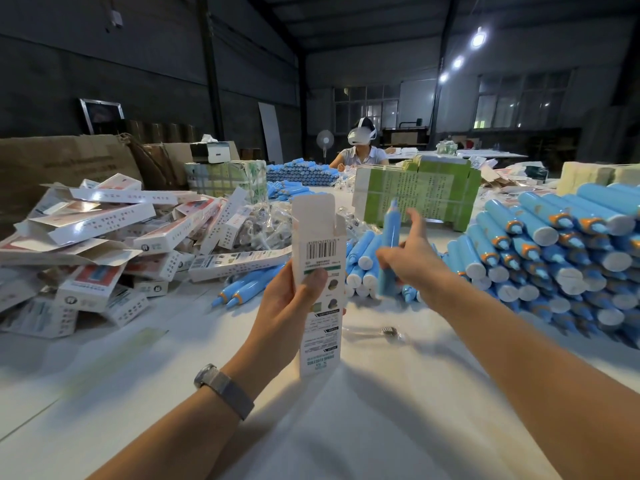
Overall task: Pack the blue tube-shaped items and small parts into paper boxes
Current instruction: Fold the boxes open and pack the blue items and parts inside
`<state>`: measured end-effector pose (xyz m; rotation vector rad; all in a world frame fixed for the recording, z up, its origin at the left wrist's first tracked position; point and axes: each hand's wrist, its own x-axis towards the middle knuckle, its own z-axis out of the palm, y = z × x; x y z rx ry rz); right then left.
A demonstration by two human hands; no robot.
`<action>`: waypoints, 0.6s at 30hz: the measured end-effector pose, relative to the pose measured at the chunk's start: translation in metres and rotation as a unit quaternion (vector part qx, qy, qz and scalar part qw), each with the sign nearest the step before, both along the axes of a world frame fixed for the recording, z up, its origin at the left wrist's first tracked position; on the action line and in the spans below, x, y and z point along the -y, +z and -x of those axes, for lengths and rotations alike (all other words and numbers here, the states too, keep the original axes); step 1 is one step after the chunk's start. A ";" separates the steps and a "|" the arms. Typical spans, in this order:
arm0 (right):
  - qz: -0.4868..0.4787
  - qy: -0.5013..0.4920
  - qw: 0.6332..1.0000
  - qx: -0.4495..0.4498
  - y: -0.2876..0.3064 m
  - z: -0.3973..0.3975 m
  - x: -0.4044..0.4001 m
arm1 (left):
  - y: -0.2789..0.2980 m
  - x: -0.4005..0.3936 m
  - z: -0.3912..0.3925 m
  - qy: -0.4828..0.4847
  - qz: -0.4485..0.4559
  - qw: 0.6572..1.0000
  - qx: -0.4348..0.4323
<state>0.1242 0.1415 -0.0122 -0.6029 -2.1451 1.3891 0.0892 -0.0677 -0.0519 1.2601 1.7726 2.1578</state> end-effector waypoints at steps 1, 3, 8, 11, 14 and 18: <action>0.013 0.020 0.998 -0.053 0.011 -0.003 0.004 | 0.001 0.001 0.001 0.009 0.001 1.000 -0.018; 0.030 0.050 0.987 -0.152 0.035 -0.011 0.015 | 0.003 0.004 0.003 0.022 0.008 0.998 -0.050; 0.071 0.076 0.942 -0.320 0.072 -0.031 0.043 | 0.003 0.010 0.006 0.032 0.009 0.996 -0.085; 0.079 0.104 0.916 -0.379 0.080 -0.040 0.053 | 0.002 0.011 0.008 0.037 0.003 0.996 -0.087; 0.078 0.136 0.896 -0.414 0.083 -0.048 0.059 | 0.002 0.011 0.008 0.045 0.002 0.995 -0.091; -0.048 0.157 0.896 -0.413 0.082 -0.056 0.072 | 0.001 0.011 0.009 0.061 0.006 0.993 -0.104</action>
